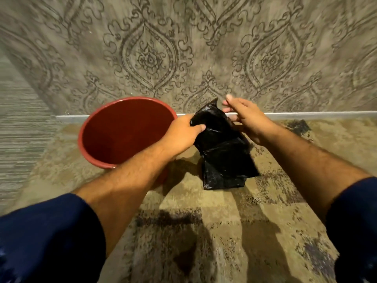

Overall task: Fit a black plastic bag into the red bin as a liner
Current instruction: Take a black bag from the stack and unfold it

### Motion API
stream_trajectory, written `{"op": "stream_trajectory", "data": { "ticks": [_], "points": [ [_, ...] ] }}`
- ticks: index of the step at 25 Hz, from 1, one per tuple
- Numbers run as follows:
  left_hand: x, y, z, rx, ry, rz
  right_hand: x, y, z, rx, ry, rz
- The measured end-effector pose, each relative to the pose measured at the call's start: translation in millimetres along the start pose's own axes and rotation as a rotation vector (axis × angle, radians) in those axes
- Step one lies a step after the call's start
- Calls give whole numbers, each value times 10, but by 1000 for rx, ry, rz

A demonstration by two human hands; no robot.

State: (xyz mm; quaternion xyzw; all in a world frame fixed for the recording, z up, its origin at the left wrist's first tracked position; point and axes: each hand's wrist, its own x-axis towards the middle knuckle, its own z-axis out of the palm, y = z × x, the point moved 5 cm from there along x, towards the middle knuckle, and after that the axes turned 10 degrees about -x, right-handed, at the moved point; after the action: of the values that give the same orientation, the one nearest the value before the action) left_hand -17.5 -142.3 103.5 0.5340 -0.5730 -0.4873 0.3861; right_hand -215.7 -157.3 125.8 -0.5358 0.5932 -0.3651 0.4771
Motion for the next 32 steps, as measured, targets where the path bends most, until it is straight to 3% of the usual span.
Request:
{"op": "stream_trajectory", "data": {
  "ticks": [2,5,9,14,17,19,23,32],
  "points": [
    [6,93,-71,-171,24,-59,-37,75,-166,-89,27,19],
    [32,200,-213,-352,27,-128,-126,306,-310,24,-159,149],
    [138,173,-366,-509,91,-186,-166,644,-385,73,-112,375],
    [278,19,-575,-567,274,-227,204,433,-378,225,-39,182],
    [331,-66,-643,-619,324,-241,297,246,-304,173,-219,114],
    [345,-88,-663,-635,300,-247,358,122,-250,82,-241,64],
    [395,-72,-685,-468,238,-230,446,-170,-156,156,-219,-18],
    [429,31,-540,-63,115,23,412,-664,-190,153,-30,-108]
  ]
}}
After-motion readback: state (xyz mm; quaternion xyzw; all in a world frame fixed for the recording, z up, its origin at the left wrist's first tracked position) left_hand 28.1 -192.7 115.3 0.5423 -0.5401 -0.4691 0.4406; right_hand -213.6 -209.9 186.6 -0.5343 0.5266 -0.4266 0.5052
